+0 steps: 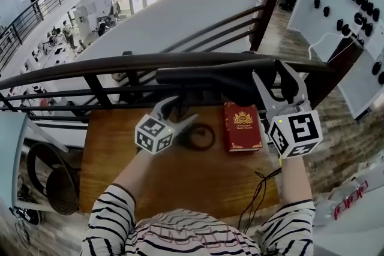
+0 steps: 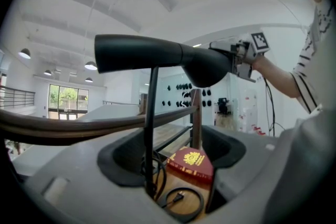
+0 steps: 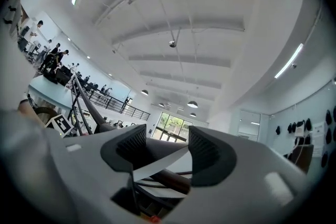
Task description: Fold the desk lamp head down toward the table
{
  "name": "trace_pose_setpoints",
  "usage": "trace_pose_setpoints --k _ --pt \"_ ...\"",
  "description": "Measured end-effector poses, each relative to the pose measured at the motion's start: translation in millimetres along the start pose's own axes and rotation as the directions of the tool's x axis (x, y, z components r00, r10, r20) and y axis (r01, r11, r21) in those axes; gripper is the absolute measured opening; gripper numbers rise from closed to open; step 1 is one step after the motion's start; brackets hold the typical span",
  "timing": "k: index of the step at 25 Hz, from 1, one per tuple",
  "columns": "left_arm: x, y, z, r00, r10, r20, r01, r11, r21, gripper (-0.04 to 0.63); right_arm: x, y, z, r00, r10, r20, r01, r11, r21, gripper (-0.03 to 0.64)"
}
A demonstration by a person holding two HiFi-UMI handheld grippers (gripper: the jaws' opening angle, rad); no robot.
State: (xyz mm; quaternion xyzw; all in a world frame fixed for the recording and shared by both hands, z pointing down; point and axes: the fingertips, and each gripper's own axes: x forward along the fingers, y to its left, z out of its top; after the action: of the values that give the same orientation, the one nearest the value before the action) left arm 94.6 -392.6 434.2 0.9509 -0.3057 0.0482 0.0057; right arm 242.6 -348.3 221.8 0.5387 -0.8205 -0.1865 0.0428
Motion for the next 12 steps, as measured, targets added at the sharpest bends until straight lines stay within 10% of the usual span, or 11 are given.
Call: trace_pose_setpoints --k 12 --pt "2 -1 -1 1.0 -0.003 0.014 0.004 1.0 -0.016 0.353 -15 2 -62 0.999 -0.034 -0.031 0.039 0.985 0.168 0.241"
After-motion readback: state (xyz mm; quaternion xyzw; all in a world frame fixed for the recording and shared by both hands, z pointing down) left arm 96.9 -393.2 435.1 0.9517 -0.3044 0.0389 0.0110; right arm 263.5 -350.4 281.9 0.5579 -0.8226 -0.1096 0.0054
